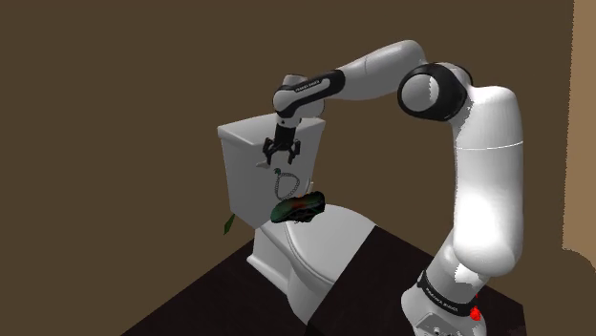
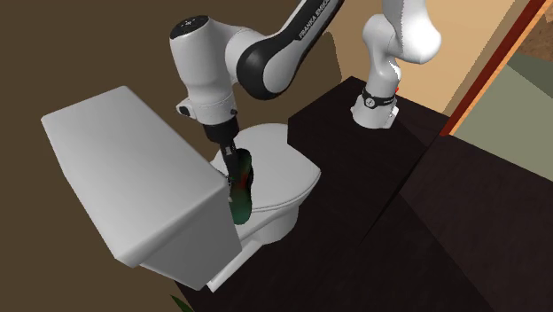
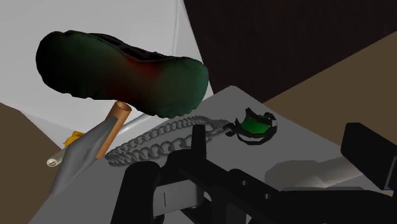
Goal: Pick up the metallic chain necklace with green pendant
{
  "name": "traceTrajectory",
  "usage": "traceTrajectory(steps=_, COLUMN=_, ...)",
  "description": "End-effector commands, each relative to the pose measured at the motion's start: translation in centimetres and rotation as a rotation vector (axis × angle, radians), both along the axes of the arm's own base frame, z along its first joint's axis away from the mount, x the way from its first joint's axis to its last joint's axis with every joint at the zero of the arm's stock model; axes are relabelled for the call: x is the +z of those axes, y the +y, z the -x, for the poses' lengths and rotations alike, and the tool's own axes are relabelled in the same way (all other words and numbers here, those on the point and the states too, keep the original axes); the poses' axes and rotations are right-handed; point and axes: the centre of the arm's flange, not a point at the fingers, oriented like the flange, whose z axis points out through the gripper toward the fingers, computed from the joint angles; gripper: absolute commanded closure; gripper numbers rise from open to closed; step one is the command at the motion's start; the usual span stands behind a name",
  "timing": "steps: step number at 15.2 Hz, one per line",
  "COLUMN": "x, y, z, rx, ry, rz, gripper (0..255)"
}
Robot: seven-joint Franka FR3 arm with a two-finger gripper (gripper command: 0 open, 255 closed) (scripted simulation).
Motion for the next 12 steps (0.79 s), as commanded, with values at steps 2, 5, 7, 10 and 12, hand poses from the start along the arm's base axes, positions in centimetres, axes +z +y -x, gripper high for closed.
traceTrajectory(steps=2, x=-1.5, y=-0.1, z=-0.4, rx=-0.003, ry=-0.001, rz=-0.002, gripper=0)
traceTrajectory(steps=5, x=-3.1, y=-0.1, z=-0.4, rx=-0.003, ry=-0.001, rz=-0.002, gripper=0)
traceTrajectory(steps=7, x=-3.9, y=-0.1, z=-0.4, rx=-0.003, ry=-0.001, rz=-0.002, gripper=0)
traceTrajectory(steps=10, x=-3.9, y=0.0, z=-0.4, rx=-0.003, ry=-0.001, rz=-0.002, gripper=255)
traceTrajectory(steps=12, x=-3.9, y=0.0, z=-0.4, rx=-0.003, ry=-0.001, rz=-0.002, gripper=255)
